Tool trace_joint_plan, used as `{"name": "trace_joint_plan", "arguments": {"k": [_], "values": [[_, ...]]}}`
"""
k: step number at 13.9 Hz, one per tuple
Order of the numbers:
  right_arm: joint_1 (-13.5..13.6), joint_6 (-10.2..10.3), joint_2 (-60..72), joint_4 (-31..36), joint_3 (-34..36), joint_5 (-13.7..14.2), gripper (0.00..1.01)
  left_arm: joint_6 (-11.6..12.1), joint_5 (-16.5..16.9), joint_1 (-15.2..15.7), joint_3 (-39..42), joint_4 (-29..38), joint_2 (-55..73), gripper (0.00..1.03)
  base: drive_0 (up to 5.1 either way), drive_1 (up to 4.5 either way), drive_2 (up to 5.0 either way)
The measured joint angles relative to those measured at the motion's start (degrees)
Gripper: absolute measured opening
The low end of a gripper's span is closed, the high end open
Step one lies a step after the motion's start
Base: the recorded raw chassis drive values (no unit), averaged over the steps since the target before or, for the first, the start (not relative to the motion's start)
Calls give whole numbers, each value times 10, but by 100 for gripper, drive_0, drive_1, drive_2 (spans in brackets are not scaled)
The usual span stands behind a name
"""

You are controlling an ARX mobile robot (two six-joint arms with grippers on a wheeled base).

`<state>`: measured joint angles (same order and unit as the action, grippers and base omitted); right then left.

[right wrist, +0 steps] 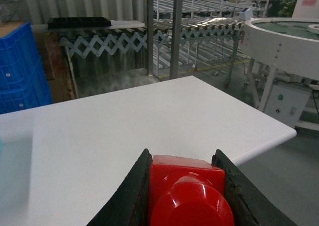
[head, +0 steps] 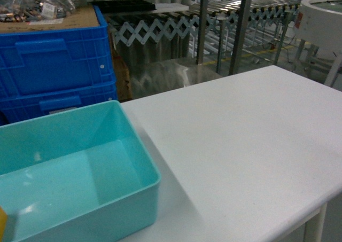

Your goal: Pick red block from blue box to shelf

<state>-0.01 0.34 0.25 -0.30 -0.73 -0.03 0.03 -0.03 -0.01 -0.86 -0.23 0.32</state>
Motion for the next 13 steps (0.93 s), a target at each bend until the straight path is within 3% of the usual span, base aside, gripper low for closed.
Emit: {"name": "trace_joint_plan", "arguments": {"k": [13], "values": [[0,0,0,0,0,0,28,0,0,0,0,0,0,98,-157,-157,-157]]}}
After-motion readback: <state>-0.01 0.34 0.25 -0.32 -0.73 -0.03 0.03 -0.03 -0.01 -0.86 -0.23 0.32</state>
